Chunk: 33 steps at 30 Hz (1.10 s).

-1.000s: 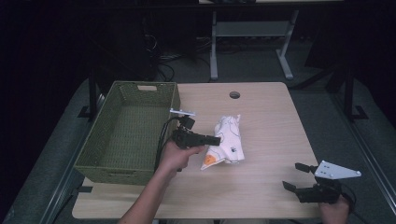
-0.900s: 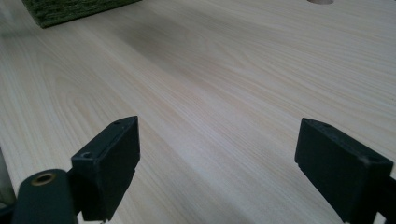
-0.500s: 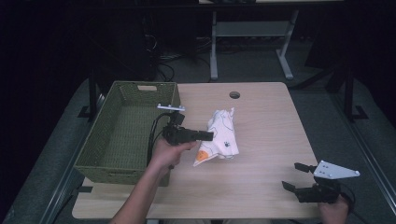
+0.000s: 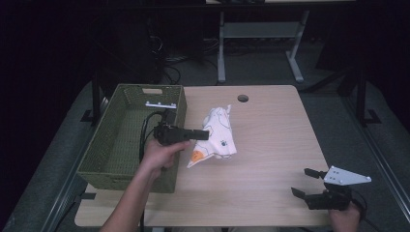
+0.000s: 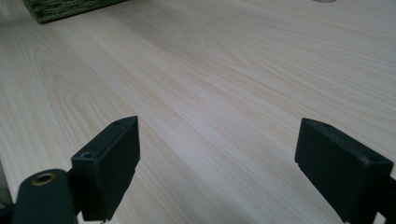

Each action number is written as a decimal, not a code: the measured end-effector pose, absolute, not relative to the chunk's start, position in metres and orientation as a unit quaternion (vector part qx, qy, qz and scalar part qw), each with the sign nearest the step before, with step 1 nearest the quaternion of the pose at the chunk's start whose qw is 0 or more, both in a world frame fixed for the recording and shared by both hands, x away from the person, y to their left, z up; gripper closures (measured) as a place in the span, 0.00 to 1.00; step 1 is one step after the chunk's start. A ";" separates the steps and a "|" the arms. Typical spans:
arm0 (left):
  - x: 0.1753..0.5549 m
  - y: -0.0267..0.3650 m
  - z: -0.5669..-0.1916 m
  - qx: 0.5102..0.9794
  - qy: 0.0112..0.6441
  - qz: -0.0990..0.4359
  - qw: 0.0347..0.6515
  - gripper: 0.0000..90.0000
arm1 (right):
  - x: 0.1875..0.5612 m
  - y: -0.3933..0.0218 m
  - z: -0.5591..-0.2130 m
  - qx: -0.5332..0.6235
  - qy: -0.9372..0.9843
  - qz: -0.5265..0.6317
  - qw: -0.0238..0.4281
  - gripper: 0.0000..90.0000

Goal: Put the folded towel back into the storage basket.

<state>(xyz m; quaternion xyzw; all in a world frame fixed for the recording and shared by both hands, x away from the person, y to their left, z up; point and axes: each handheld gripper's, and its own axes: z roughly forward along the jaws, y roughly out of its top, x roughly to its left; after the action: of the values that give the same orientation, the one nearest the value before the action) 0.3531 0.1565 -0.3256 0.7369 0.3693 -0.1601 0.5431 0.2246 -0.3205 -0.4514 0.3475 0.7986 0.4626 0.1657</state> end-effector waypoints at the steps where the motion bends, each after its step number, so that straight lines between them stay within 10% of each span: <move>1: 0.353 0.159 -0.324 0.736 0.369 -0.159 0.544 0.90 | 0.224 -0.320 -0.451 0.346 0.799 0.463 0.167 0.15; 33: 0.346 0.259 -0.310 0.710 0.419 -0.133 0.549 0.90 | 0.226 -0.321 -0.451 0.349 0.799 0.458 0.172 0.15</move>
<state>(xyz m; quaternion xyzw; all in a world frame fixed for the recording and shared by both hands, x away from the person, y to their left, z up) 0.3465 0.2586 -0.3099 0.7105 0.4191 -0.1334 0.5493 0.2262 -0.3214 -0.4508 0.3486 0.7993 0.4585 0.1716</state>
